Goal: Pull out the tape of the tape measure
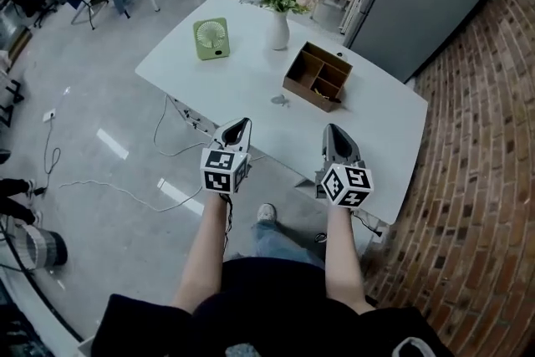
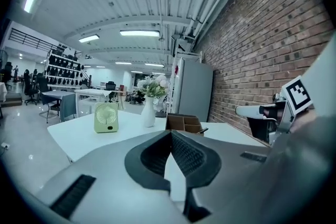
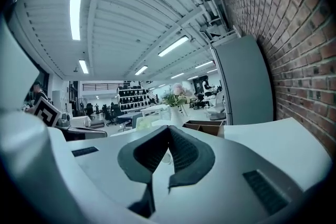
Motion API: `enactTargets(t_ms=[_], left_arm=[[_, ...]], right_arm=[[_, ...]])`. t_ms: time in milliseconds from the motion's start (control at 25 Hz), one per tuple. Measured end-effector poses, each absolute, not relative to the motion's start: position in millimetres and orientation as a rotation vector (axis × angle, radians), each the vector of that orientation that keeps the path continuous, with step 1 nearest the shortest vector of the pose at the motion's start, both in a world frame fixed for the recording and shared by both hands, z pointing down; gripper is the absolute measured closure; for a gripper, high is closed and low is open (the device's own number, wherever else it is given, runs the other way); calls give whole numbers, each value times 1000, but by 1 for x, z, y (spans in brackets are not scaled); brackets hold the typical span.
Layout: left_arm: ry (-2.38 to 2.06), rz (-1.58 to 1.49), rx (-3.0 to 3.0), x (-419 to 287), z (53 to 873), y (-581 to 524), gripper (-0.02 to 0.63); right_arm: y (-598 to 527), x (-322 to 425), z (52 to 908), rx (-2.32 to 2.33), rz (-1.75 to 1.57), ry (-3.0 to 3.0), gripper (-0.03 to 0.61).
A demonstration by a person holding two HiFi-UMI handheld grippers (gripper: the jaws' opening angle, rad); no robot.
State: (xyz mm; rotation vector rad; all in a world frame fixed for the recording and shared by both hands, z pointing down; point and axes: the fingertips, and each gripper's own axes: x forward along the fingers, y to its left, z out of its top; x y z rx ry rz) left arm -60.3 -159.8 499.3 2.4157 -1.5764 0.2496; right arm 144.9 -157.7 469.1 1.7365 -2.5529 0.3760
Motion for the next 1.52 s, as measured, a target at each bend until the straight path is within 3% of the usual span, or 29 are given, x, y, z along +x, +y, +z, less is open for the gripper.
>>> enactTargets(t_ms=[440, 960, 1000, 1080, 1520], left_arm=[[-1562, 312, 2438, -45, 504, -272, 592], [-1283, 488, 2451, -27, 576, -300, 589], [-1238, 505, 2454, -24, 584, -301, 572], [-1151, 535, 2462, -18, 599, -303, 468], [-820, 735, 2534, -4, 656, -325, 463]], right_arm=[[-269, 137, 475, 1663, 420, -2557, 575], [-295, 135, 510, 1677, 523, -2473, 575], [-296, 135, 515, 1674, 532, -2466, 575], [-298, 137, 524, 1676, 553, -2450, 575], [-310, 143, 557, 1670, 621, -2380, 575]])
